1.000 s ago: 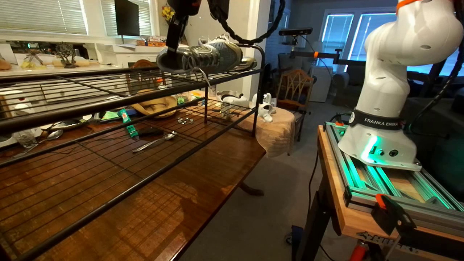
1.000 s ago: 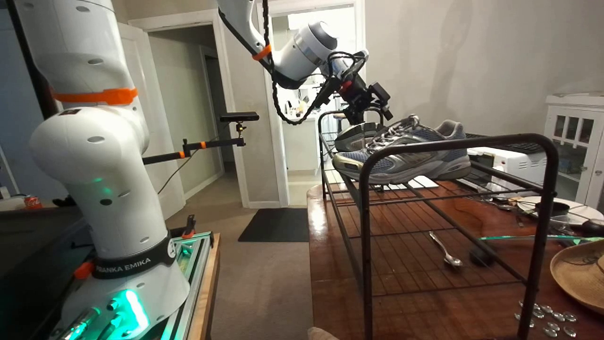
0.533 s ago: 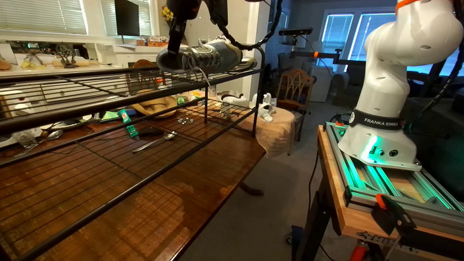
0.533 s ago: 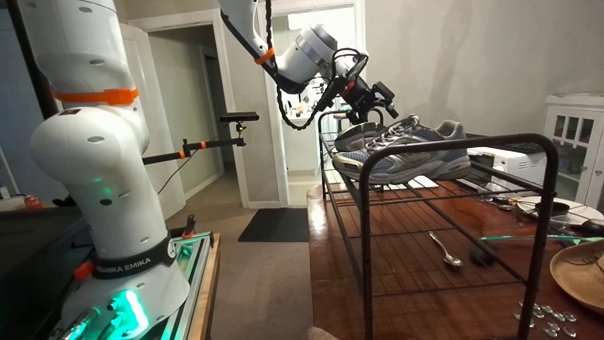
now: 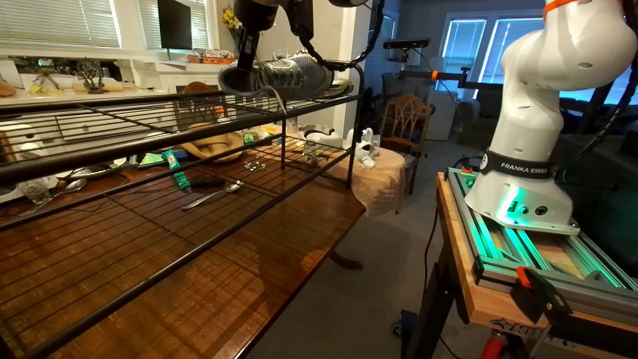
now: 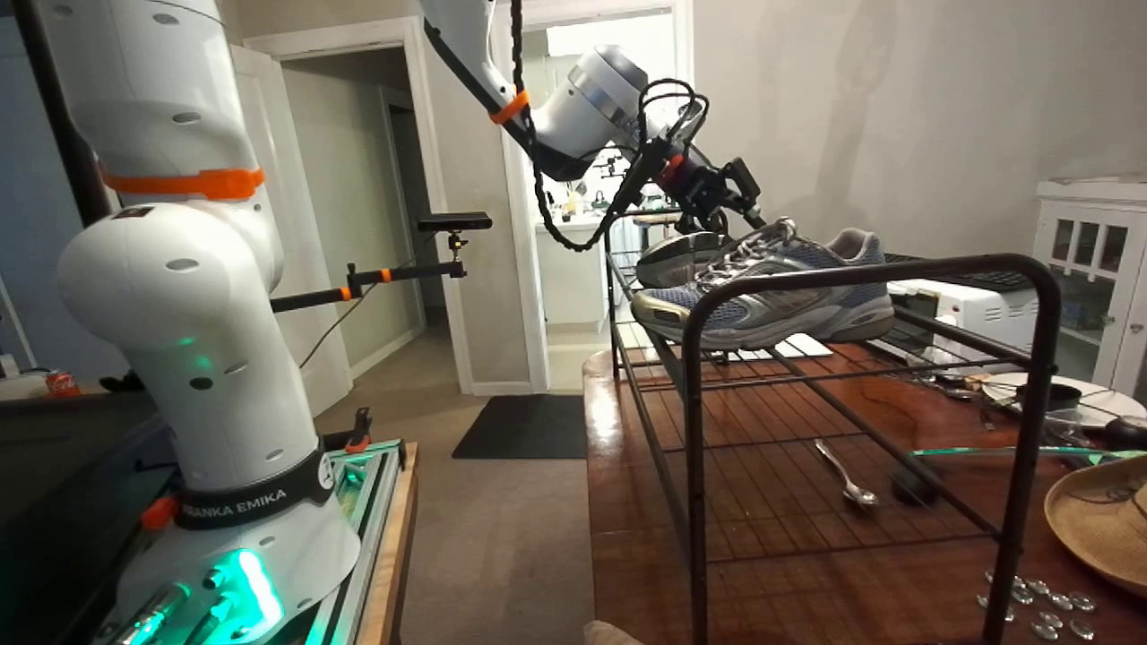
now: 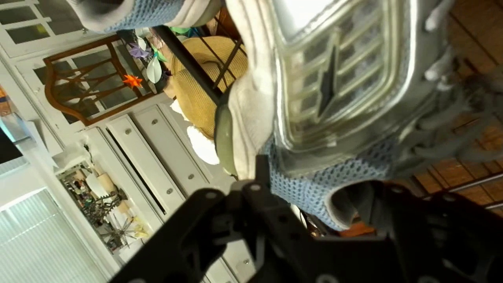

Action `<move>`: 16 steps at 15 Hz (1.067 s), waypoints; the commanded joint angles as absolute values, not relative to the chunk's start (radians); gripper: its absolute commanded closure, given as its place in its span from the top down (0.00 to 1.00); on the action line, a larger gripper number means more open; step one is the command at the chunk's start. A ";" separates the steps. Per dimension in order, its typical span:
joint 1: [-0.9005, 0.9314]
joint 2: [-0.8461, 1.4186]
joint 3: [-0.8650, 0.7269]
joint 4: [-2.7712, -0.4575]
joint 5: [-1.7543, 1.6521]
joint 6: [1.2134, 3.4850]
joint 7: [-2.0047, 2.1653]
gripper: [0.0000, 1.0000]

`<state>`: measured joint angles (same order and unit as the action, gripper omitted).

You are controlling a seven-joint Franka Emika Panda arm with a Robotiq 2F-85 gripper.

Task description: Take one shoe off of the other shoe and place it on it's side

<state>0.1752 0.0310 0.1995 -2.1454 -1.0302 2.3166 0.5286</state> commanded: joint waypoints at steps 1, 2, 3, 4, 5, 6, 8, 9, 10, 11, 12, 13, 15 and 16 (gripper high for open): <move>0.182 0.053 0.192 -2.119 -0.981 2.245 0.511 0.22; 0.180 0.059 0.191 -2.106 -0.940 2.224 0.497 0.15; 0.180 0.063 0.190 -2.089 -0.915 2.206 0.496 0.08; 0.178 0.067 0.188 -2.071 -0.874 2.189 0.489 0.03; 0.177 0.070 0.186 -2.052 -0.839 2.171 0.485 0.05; 0.174 0.069 0.181 -2.036 -0.793 2.158 0.472 0.05; 0.167 0.066 0.170 -1.996 -0.706 2.116 0.447 0.02; 0.163 0.062 0.164 -1.984 -0.663 2.097 0.440 0.04; 0.161 0.063 0.159 -1.965 -0.630 2.070 0.439 0.02; 0.160 0.062 0.154 -1.951 -0.599 2.046 0.444 0.03; 0.159 0.062 0.149 -1.940 -0.568 2.029 0.450 0.02; 0.157 0.061 0.145 -1.930 -0.545 2.019 0.456 0.03; 0.154 0.061 0.136 -1.916 -0.505 2.002 0.463 0.03; 0.151 0.061 0.132 -1.909 -0.477 1.998 0.462 0.03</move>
